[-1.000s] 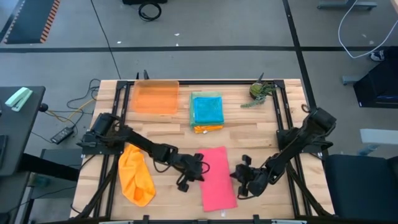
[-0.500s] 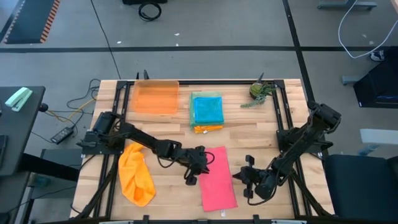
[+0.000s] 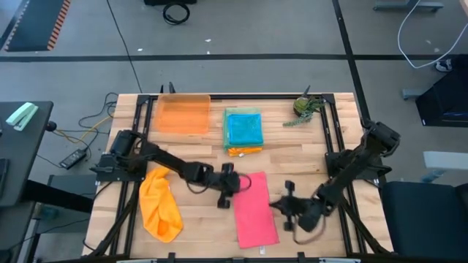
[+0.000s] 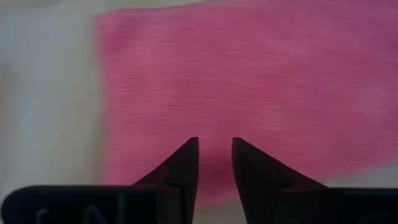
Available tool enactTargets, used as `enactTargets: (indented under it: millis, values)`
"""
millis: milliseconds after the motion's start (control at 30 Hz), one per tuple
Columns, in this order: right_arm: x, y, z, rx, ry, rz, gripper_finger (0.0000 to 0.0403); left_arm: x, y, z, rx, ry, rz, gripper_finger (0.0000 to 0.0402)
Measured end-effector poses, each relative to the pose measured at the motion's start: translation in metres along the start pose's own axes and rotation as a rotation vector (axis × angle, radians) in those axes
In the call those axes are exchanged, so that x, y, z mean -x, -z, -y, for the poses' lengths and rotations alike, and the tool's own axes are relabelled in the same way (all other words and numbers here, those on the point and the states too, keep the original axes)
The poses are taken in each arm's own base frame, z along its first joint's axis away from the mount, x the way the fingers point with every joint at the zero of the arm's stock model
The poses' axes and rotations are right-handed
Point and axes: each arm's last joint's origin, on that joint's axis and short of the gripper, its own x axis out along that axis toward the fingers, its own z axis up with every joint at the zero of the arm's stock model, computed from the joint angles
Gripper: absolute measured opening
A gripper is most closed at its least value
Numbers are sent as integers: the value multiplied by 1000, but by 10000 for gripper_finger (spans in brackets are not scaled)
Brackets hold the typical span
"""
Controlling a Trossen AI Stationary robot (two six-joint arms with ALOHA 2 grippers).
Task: Fold microfiber towels
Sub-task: Fold the pink towel
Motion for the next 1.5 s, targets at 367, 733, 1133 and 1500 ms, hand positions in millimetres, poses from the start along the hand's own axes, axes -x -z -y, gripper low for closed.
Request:
enactTargets:
  millis: [367, 733, 1133, 1500]
  values:
    - [-46, 7, 84, -127, 52, 30, 5, -4, 13, -24, 76, -13, -1, 53]
    - [-58, 8, 125, -172, 16, 5, 5, -6, 17, -25, 64, -15, -11, 41]
    - [-58, 13, 132, -177, 39, -28, 5, -6, 41, -28, 82, -9, 96, 42]
    - [-59, 17, 134, -200, 63, -62, 5, -3, 56, -29, 85, -7, 138, 37]
